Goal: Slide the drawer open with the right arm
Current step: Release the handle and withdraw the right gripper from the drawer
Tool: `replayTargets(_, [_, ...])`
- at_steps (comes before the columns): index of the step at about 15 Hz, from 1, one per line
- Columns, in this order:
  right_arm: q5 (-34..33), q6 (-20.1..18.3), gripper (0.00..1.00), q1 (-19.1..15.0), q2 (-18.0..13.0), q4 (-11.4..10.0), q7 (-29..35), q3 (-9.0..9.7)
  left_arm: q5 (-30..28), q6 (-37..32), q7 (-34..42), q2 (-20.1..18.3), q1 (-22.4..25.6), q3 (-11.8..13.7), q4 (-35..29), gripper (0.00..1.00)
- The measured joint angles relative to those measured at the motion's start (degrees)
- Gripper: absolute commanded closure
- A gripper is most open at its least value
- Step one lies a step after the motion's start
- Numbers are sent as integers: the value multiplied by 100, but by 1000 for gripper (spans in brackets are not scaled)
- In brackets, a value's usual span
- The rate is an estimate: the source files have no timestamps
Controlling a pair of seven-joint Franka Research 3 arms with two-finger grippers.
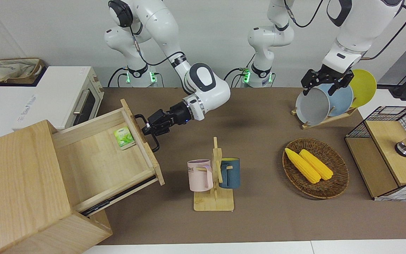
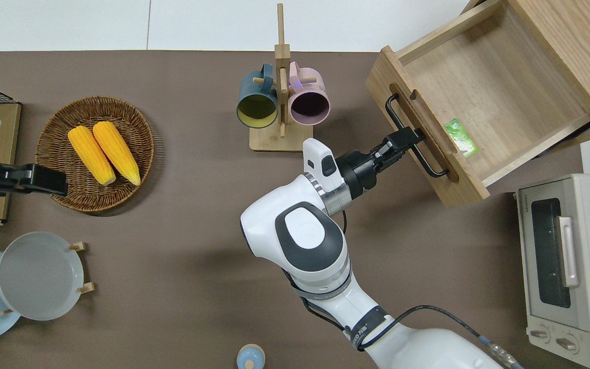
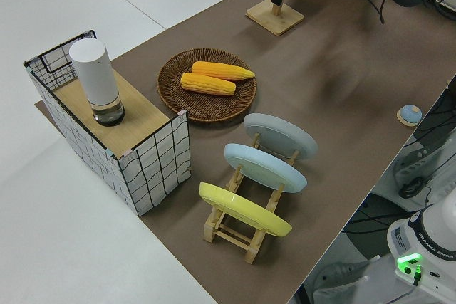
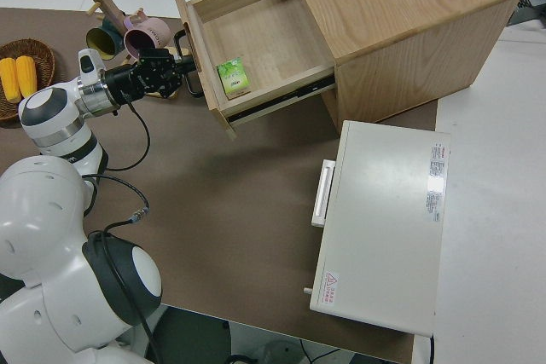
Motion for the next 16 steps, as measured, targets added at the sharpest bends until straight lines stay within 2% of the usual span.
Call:
replayTargets(6, [-2,9,17,28,9,53,-54,2,0,0,0,0,0,0,0,7])
replayTargets(13, [136,-60,15,421,16,74,-54,8,0,0,0,0,0,0,0,7])
replayTargets(15, [574,-141,15,573,16,253,-14,7,0,0,0,0,0,0,0,7])
replayTargets(16, [943,-164,15,647,12,430,46,7,0,0,0,0,0,0,0,7])
